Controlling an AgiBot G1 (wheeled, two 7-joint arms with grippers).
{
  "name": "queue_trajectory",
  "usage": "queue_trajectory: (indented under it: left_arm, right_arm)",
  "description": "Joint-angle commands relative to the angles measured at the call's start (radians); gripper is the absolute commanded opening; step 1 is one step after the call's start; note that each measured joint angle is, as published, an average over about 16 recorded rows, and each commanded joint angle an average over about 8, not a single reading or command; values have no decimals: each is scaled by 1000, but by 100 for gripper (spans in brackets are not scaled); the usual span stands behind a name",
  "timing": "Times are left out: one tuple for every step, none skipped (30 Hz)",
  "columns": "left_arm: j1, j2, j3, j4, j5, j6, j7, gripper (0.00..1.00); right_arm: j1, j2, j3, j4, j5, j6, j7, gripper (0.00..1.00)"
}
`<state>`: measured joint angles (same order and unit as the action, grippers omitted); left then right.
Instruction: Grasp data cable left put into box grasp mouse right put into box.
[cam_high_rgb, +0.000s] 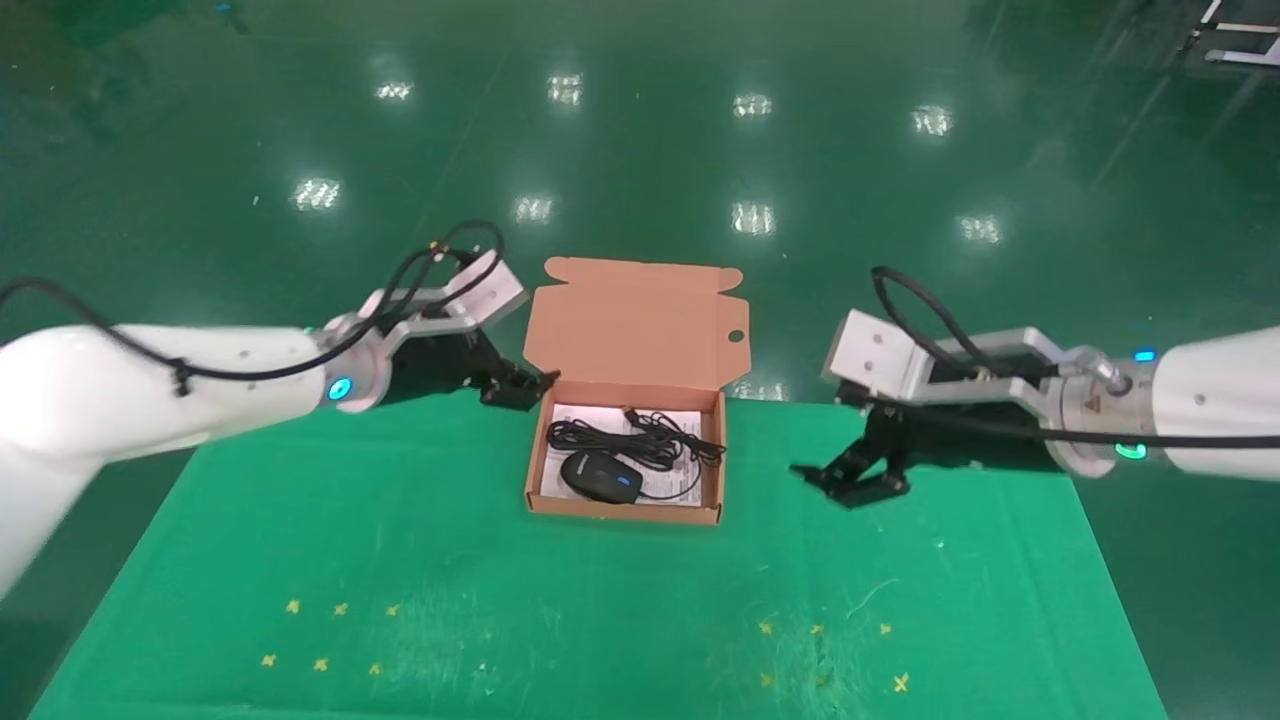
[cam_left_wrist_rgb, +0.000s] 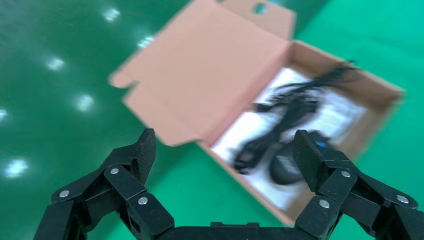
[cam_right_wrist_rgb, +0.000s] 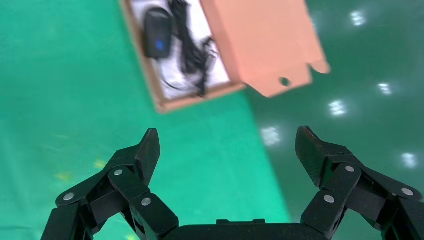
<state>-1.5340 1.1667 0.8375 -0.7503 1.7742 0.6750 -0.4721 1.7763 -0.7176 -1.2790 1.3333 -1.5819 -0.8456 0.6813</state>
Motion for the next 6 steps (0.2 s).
queue_trajectory:
  left_arm:
    - [26, -31, -31, -30, -58, 46, 16, 100]
    - [36, -43, -43, -42, -81, 64, 22, 100]
    - [46, -56, -56, -53, -104, 82, 28, 100]
    - [51, -62, -62, -59, -116, 91, 32, 100]
    - [56, -68, -68, -65, -128, 101, 35, 100]
    - [61, -74, -74, -71, -139, 110, 38, 100]
  right_arm:
    - [-40, 6, 57, -3, 48, -37, -28, 100]
    - [-56, 8, 79, -4, 68, -52, -39, 100]
    - [-72, 11, 102, -5, 87, -66, -50, 100]
    - [-80, 12, 113, -6, 96, -74, -56, 100]
    - [-88, 13, 125, -6, 107, -81, -62, 100]
    - [-96, 14, 136, -7, 116, -89, -67, 100]
